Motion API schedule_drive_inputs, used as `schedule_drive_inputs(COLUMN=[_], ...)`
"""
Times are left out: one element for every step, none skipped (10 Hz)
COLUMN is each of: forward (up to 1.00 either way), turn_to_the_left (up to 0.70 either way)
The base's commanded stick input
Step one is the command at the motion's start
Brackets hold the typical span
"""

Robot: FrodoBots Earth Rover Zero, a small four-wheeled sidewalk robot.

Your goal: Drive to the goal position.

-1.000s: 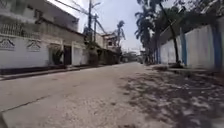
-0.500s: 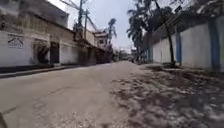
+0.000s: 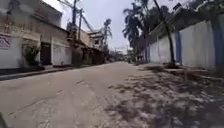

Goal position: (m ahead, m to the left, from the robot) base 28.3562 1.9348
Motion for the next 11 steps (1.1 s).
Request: schedule_drive_inputs(forward=[1.00,1.00,1.00,1.00,1.00,1.00,1.00,1.00,1.00,1.00,1.00], turn_to_the_left=[-0.03,0.00,0.00,0.00,0.00,0.00,0.00,0.00,0.00,0.00,0.00])
